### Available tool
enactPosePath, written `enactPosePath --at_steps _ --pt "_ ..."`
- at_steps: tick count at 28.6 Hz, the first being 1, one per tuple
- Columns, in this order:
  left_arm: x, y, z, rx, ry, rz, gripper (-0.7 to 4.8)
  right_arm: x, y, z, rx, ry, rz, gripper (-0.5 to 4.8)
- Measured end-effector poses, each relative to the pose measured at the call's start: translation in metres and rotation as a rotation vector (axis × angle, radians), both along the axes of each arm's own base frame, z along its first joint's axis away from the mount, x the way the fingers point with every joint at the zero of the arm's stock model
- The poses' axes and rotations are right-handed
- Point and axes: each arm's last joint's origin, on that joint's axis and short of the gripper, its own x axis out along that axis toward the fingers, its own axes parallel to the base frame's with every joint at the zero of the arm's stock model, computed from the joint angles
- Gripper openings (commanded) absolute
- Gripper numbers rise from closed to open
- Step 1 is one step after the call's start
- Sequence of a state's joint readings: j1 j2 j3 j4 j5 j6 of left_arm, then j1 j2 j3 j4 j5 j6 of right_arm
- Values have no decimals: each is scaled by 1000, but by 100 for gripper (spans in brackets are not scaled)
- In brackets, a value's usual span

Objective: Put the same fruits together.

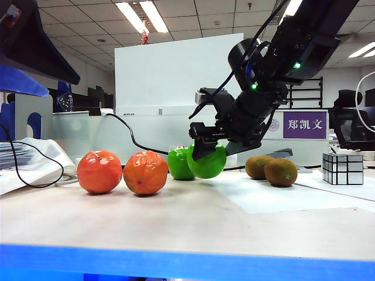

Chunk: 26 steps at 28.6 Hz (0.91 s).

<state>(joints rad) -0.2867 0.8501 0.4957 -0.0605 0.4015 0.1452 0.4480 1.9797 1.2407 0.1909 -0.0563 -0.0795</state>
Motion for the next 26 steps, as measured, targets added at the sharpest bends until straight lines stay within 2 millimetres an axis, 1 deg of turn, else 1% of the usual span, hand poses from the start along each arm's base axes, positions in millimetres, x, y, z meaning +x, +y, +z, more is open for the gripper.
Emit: enactPosePath --at_steps 7,8,9,10,12,13,14,15,16,17,26 --pt "0 0 0 0 0 1 468 3 2 -12 3 25 19 -1" --pt "0 0 0 0 0 1 468 3 2 -13 7 26 18 3" --pt "0 0 0 0 0 0 468 3 2 -13 10 27 17 24" --pt "0 0 0 0 -1 1 468 3 2 -13 13 29 15 68" --pt "0 0 0 -1 -2 1 468 3 2 -13 17 28 13 133" --pt "0 0 0 -1 -1 1 468 4 2 -13 19 27 13 155" --pt "0 0 0 -1 -2 0 468 4 2 -13 20 27 11 204" --pt "0 0 0 -1 -3 1 468 4 2 -13 20 28 12 273" --pt "0 0 0 -1 -3 1 468 4 2 -13 20 28 12 415" --pt "0 0 0 -1 -3 1 468 4 2 -13 20 28 11 479" --pt "0 0 0 -1 -3 0 468 3 1 -18 36 71 -33 479"
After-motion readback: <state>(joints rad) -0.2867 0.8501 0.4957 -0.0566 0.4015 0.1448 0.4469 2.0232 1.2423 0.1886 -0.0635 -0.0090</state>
